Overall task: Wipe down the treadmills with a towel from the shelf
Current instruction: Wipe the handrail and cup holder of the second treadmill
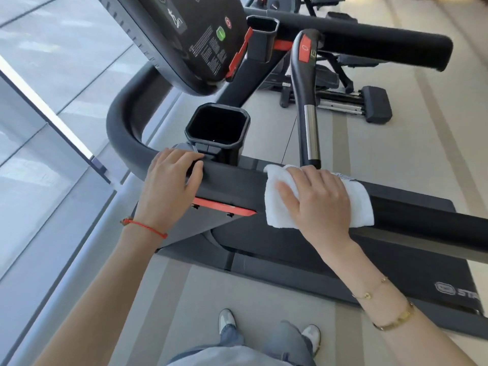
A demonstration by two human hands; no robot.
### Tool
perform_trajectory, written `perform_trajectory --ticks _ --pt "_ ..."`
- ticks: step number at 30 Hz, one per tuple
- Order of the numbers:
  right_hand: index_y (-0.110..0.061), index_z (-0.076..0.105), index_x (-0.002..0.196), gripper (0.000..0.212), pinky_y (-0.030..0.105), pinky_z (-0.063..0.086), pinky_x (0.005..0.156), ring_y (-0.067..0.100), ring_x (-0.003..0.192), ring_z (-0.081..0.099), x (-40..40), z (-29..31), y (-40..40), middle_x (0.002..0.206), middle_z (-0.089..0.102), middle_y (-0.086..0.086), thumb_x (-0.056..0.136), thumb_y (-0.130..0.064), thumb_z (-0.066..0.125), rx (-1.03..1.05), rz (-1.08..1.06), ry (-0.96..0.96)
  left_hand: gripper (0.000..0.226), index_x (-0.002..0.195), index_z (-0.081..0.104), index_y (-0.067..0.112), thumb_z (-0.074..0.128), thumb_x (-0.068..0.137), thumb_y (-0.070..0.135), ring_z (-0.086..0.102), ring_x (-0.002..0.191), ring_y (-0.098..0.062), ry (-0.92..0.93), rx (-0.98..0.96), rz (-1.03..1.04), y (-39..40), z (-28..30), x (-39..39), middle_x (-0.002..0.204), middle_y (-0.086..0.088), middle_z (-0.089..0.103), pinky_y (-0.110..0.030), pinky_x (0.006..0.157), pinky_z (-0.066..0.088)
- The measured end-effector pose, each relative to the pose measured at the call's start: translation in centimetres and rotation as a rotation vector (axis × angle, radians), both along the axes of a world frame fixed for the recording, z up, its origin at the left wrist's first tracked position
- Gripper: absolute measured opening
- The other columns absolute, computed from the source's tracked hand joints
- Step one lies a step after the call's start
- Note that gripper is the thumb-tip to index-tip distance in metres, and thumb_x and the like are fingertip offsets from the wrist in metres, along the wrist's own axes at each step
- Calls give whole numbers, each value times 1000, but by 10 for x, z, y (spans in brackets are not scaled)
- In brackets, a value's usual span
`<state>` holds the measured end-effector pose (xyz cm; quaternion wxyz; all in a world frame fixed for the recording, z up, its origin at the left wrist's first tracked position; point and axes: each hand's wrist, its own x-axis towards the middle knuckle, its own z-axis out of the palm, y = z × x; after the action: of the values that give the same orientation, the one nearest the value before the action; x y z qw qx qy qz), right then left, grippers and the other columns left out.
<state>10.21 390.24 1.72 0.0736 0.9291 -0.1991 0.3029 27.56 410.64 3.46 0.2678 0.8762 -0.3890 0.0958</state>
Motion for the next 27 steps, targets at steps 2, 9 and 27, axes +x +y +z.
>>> perform_trajectory --ticks 2,9,27 --pt "-15 67 104 47 38 44 72 26 75 55 23 2 16 85 64 3 102 -49 33 25 17 22 26 114 70 10 50 101 19 60 105 -30 9 5 -20 3 1 5 107 -7 71 -45 102 44" --pt "-13 67 106 51 38 46 70 25 72 54 60 2 51 81 60 4 101 -52 35 16 76 38 24 112 70 10 52 100 19 61 107 -29 7 -20 -31 4 -4 9 105 -6 71 -45 105 41" --pt "-13 63 107 53 36 45 67 24 70 51 79 17 53 81 56 4 101 -55 31 94 176 221 18 101 74 19 57 97 22 62 96 -19 82 -16 -20 -1 6 24 93 7 71 -45 97 45"
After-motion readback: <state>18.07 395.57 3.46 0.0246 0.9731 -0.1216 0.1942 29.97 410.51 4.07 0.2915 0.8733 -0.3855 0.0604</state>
